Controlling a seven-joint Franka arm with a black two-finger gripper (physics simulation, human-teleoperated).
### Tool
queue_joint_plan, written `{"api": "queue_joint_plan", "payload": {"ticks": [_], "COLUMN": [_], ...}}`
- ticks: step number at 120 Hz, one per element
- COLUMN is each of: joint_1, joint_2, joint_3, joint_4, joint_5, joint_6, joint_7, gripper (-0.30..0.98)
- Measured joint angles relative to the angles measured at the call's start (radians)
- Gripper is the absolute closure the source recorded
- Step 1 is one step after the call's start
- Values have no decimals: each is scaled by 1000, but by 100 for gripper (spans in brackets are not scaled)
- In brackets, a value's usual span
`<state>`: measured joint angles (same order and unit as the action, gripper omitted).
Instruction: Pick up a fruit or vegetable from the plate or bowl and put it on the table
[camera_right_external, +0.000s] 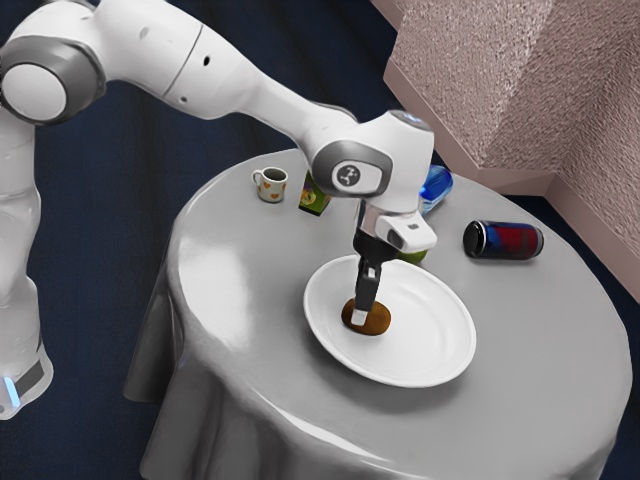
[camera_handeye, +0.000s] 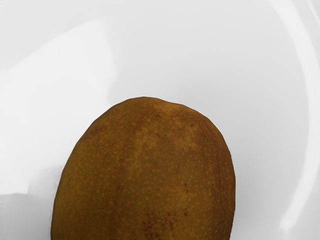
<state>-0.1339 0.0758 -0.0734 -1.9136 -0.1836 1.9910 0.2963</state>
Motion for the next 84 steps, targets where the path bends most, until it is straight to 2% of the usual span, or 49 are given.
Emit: {"api": "queue_joint_plan", "payload": {"ticks": [84], "joint_1": [9], "joint_2": [52], "joint_3": [-3], "joint_4": [8], "joint_5": [-17], "joint_6": [45], "joint_7": [40], "gripper": [0]}}
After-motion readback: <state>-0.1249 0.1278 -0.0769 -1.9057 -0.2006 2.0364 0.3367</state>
